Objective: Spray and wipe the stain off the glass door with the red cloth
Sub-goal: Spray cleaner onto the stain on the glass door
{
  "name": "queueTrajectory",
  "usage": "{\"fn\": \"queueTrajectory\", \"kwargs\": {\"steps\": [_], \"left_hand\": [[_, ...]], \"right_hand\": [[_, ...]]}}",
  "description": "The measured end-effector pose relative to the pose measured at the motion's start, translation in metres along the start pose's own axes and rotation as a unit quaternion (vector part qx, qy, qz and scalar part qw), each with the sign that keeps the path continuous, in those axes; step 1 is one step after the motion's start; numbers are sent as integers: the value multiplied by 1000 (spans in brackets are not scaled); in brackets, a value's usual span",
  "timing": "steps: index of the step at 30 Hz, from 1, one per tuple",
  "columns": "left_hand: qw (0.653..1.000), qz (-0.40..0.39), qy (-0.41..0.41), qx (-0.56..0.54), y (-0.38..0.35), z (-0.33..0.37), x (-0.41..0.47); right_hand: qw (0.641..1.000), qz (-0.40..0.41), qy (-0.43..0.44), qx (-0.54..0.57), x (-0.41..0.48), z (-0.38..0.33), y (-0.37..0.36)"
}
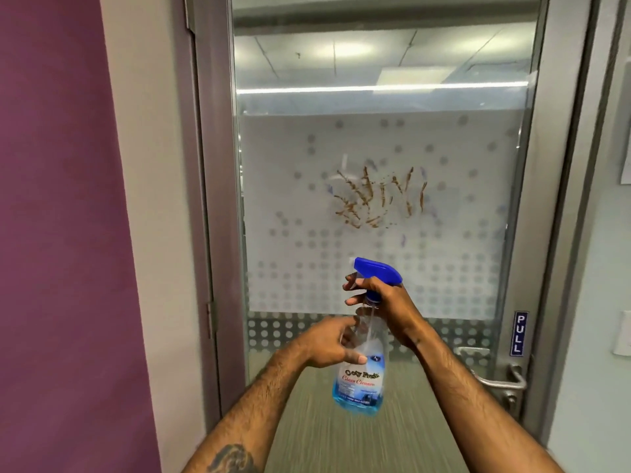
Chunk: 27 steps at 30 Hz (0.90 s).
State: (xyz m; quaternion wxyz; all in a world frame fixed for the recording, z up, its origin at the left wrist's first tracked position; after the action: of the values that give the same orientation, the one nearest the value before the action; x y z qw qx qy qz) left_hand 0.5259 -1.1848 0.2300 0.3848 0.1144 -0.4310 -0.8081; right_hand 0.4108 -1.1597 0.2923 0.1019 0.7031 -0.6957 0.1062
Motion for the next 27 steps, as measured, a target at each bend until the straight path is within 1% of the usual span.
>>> {"fn": "queueTrajectory", "kwargs": {"steps": [5,8,11,13,16,19,21,22,27], "left_hand": [[999,-8,-26,-21,32,-14,28],[999,-11,-34,-29,50,-21,50],[999,5,-44,1,74,-25,65],[997,37,-51,53,95,-29,74],[983,131,-66,113,141,-39,85],[950,248,-92,168,188,-44,96],[910,342,-91,216,218,-43,103],[889,375,-83,249,231,-43,107],[805,459,-68,369,288,-50,129]], "right_hand": [[999,25,12,-34,38,-17,-10],[997,48,34,-46,60,-30,-9],[993,90,47,-54,79,-42,-4],[989,123,56,-56,91,-49,3],[983,165,61,-60,107,-57,13],[976,193,69,-77,123,-61,20],[970,208,74,-98,130,-65,21],[968,215,77,-109,132,-66,21],[948,263,109,-144,138,-81,20]]}}
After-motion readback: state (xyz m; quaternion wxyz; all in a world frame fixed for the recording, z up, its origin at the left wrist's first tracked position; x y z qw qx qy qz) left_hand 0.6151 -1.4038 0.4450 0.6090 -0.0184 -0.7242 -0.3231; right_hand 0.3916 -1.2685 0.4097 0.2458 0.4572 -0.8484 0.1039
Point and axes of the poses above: each hand's wrist, its own x-axis towards the middle knuckle, its own y-axis out of the back of the hand, z = x × y, the point moved 7 cm from there along x, towards the middle knuckle, and after that the axes turned 4 degrees about -y, right-handed, at the moved point
